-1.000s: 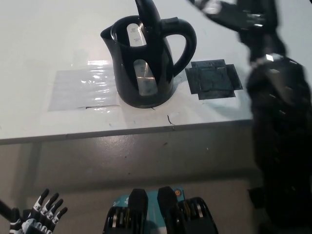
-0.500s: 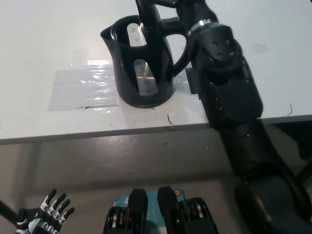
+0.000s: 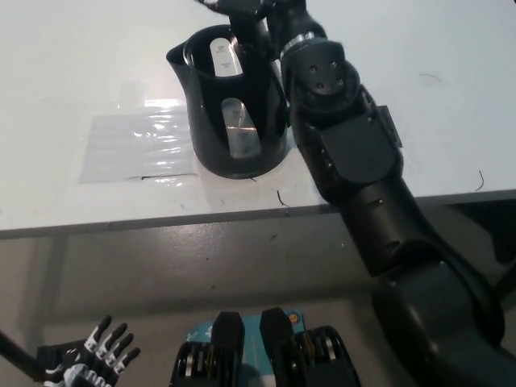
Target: The robot uses its right hand to push down on the lid of a kettle kept in the middle of the desk to close it
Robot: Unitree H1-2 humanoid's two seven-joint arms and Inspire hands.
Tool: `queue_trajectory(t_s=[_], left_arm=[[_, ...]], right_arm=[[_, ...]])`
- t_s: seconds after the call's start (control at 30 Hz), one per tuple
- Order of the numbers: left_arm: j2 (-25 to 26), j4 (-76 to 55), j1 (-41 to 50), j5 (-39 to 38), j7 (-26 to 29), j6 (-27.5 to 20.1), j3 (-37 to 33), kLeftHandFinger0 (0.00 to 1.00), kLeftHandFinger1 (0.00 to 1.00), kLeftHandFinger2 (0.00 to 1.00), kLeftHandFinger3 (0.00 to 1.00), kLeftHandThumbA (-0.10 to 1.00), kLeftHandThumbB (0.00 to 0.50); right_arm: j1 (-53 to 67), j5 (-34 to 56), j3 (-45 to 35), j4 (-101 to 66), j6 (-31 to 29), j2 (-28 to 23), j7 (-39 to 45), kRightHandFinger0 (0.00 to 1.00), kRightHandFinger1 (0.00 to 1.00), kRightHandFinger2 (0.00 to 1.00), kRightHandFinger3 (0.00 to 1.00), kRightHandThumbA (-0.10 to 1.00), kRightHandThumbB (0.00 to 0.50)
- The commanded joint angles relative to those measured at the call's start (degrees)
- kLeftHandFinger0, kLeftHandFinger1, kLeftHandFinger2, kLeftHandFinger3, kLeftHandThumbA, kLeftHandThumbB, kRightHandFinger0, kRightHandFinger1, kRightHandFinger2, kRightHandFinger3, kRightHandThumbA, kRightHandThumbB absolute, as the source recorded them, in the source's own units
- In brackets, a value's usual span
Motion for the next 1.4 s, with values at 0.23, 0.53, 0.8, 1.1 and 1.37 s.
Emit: queue_trajectory(t_s=[0.23, 0.53, 0.8, 1.1, 1.37], left_arm=[[-0.7, -1.9, 1.4, 1.0, -1.2, -1.4, -2.1, 1.0, 1.0, 1.0, 1.0, 1.0, 0.5], [-0.8, -0.6, 1.1, 3.0, -2.3, -1.7, -5.0, 1.0, 1.0, 1.0, 1.0, 1.0, 0.5], [-0.6, -1.7, 1.0, 4.2, -1.1, 0.2, -6.9, 1.0, 1.0, 1.0, 1.0, 1.0, 0.5], [-0.5, -0.6, 0.5, 4.1, -1.7, -1.2, -7.3, 1.0, 1.0, 1.0, 1.0, 1.0, 0.5], [-0.9, 0.7, 1.1, 4.4, -2.4, -2.3, -7.9, 1.0, 1.0, 1.0, 1.0, 1.0, 0.496]], right_arm=[[-6.6, -0.4, -0.3, 9.2, -6.5, 2.2, -2.6, 1.0, 1.0, 1.0, 1.0, 1.0, 0.419], [-4.9, 0.4, -1.7, 15.9, -11.1, 2.0, -3.2, 1.0, 1.0, 1.0, 1.0, 1.0, 0.45], [-5.8, -2.2, 0.1, 17.0, -9.5, 1.5, -5.3, 0.87, 0.89, 0.82, 1.0, 1.0, 0.436], [-10.1, -1.1, -0.4, 18.1, -10.4, 2.2, -4.2, 1.0, 1.0, 1.0, 1.0, 1.0, 0.437], [-11.4, -0.5, -0.8, 17.4, -6.2, 2.4, -4.0, 1.0, 1.0, 1.0, 1.0, 1.0, 0.489]])
